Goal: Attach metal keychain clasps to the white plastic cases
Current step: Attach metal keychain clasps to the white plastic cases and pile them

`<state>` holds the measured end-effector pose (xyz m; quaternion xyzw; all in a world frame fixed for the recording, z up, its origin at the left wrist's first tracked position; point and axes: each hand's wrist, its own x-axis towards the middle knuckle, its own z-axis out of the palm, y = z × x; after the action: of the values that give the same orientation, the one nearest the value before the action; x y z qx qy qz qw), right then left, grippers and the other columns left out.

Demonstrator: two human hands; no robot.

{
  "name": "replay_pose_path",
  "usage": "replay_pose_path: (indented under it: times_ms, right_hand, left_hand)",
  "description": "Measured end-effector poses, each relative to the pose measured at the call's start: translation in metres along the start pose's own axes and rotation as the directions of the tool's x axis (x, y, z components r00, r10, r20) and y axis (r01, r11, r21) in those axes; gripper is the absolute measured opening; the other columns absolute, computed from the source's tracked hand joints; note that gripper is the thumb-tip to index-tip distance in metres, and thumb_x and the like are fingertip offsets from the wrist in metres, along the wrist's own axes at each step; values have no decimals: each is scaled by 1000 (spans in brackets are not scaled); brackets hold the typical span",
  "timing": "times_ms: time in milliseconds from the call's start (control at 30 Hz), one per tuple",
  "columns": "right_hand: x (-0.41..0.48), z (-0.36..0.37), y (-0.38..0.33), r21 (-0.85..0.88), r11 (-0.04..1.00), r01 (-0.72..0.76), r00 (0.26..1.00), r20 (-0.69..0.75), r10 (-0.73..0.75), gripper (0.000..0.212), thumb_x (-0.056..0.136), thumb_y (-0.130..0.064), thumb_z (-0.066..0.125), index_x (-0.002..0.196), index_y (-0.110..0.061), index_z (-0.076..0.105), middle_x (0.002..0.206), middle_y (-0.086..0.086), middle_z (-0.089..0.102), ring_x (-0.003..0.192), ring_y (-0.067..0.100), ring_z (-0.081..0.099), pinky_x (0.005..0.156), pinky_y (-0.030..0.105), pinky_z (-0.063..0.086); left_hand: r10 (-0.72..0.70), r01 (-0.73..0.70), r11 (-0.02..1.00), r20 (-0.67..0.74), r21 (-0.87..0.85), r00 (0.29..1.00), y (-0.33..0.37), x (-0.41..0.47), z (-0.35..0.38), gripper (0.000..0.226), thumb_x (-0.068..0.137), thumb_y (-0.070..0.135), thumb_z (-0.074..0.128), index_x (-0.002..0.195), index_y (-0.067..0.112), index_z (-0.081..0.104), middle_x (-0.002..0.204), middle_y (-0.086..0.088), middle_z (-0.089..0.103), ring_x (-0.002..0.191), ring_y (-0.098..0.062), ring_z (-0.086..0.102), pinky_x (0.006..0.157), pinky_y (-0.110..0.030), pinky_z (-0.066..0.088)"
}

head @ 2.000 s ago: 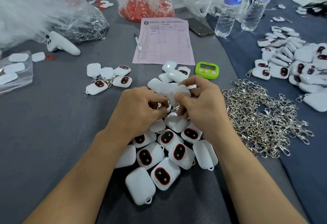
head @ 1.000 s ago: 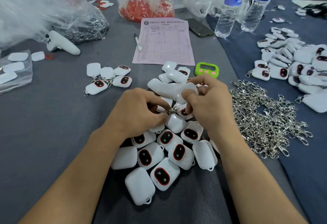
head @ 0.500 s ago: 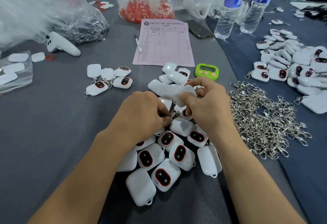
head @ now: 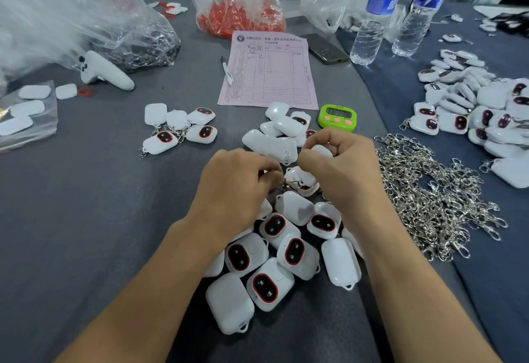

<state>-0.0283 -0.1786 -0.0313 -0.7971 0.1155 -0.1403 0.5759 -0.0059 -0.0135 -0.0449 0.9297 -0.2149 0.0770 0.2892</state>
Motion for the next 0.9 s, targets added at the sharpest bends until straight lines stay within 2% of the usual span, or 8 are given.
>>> replay_pose_path:
  times_ms: [67,167,333,433,567,633,733,900]
  right_hand:
    - [0,0,1,-37,999,20,1000,8,-20,19,54,-31,65,72,-27,71,53,-2,48,49,15,37,51,26,31]
    - [-5,-1,-1,-92,993,76,993,96,-67,25,55,-40,66,76,-28,73,46,-8,51,43,7,40,45,20,32]
    - [-10,5,0,-202,966,163,981,138,-137,3,73,-24,73,76,-26,74,44,-13,51,42,6,43,45,13,31]
    - [-10,8,0,-186,968,170,982,116,-150,2,75,-27,72,74,-26,74,48,-9,58,45,10,46,48,23,37]
    - [-10,8,-1,-158,974,163,985,80,-152,9,71,-35,66,71,-34,74,55,3,64,49,17,50,49,28,40]
    - [-9,7,-2,-145,977,158,987,47,-153,11,72,-34,66,67,-42,72,57,-2,67,51,13,55,52,27,45]
    - [-8,5,-1,-162,973,162,987,47,-156,18,79,-24,71,70,-40,73,61,-2,70,62,20,64,62,38,55]
    - [-7,4,0,-160,974,161,984,100,-147,15,83,-26,71,76,-39,74,68,4,72,72,28,67,70,47,57]
  left_hand:
    - [-4,-2,997,-92,-71,996,0,1,-2,11,93,39,67,92,37,77,76,8,71,77,-17,58,71,-33,44]
    - [-92,47,963,-160,-264,983,4,1,-2,7,89,40,68,92,39,74,70,16,68,68,-5,59,60,-13,40]
    - [-206,130,835,-84,-535,975,10,3,2,16,91,21,72,82,33,77,61,22,67,53,5,55,53,-6,38]
    - [-230,131,775,-83,-618,970,12,4,0,19,92,17,71,81,30,78,67,15,72,56,-1,60,53,-10,44]
    - [-286,175,714,-54,-678,957,12,5,1,15,91,19,72,82,28,80,75,2,76,74,-33,69,61,-32,57]
    - [-292,178,713,-56,-678,955,12,5,2,13,87,19,76,82,29,80,76,6,77,72,-27,71,62,-32,59]
    - [-270,159,715,-60,-681,961,7,5,0,20,82,14,80,78,35,81,72,12,75,57,-4,65,50,-17,50]
    - [-226,139,748,-53,-650,973,3,5,-2,25,77,13,84,78,37,80,71,13,75,57,3,65,55,-10,47]
